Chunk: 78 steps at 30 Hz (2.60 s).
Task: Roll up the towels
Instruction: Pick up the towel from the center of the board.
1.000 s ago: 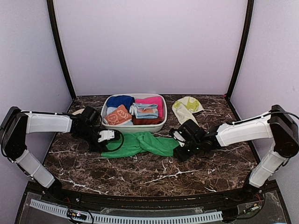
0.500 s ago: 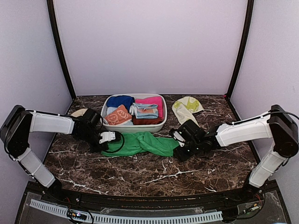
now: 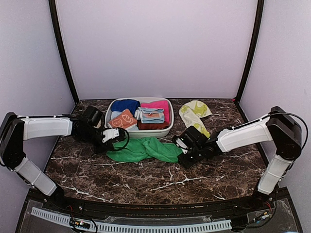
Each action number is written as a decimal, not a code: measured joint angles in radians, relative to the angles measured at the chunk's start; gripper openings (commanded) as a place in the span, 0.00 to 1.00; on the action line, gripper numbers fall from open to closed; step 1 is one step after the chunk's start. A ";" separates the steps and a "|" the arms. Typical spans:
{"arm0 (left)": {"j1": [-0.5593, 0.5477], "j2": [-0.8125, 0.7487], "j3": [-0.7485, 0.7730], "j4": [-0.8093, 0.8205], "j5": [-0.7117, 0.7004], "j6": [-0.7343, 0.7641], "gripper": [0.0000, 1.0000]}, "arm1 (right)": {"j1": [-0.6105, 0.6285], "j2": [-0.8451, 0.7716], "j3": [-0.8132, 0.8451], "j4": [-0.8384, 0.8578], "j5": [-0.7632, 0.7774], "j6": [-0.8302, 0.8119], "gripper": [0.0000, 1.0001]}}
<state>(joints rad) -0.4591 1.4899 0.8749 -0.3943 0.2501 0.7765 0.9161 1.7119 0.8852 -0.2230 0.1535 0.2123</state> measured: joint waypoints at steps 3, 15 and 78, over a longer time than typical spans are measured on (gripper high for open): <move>0.000 0.000 0.001 -0.001 -0.009 -0.024 0.04 | 0.000 0.002 0.000 0.006 0.002 -0.005 0.06; 0.000 -0.096 0.000 -0.005 -0.040 -0.064 0.00 | -0.001 -0.129 0.007 -0.056 0.030 -0.001 0.00; -0.027 0.072 -0.013 0.094 -0.080 0.193 0.36 | -0.027 -0.457 0.068 -0.323 0.168 0.059 0.00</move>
<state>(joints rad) -0.4866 1.5623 0.8623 -0.3004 0.1703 0.9695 0.8890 1.2545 0.9527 -0.5461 0.3218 0.2714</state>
